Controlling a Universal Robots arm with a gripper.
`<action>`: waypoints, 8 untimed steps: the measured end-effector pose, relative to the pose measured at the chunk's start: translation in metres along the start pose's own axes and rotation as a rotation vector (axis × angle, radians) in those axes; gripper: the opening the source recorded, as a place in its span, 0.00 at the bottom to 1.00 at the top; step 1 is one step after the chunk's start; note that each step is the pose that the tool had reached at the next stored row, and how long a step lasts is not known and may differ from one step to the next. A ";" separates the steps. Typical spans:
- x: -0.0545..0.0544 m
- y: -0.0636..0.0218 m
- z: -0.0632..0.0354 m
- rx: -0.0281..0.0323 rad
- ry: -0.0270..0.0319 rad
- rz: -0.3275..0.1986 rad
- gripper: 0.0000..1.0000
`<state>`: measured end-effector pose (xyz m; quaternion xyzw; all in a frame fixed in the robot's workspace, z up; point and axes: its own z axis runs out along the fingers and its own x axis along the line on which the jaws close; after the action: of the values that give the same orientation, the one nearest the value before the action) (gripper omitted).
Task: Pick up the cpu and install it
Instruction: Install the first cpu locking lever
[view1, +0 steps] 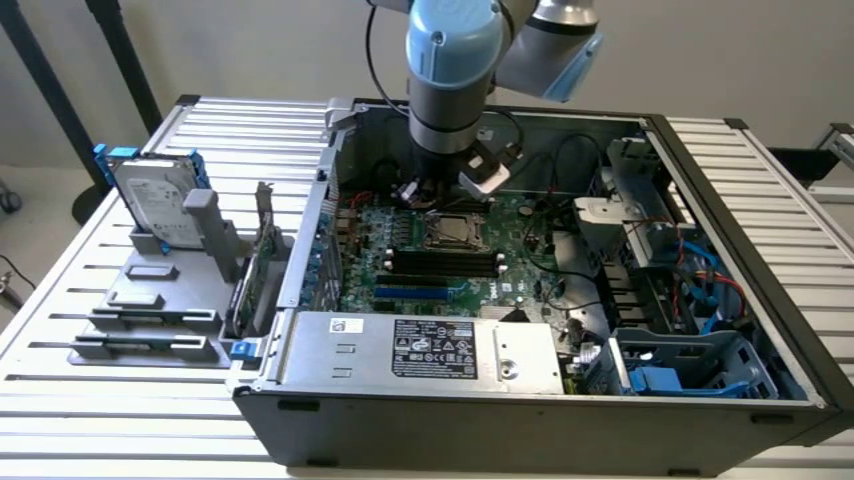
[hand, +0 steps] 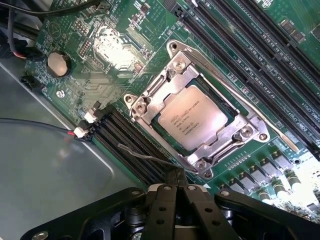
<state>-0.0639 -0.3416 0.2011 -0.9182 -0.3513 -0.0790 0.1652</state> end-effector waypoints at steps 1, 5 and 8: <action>0.000 0.0004 0.0003 -0.0003 -0.0002 0.000 0.11; 0.002 0.0028 0.0013 -0.0010 -0.0006 0.000 0.11; 0.004 0.0045 0.0018 -0.0015 -0.0010 0.000 0.11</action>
<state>-0.0576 -0.3414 0.1994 -0.9184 -0.3511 -0.0788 0.1644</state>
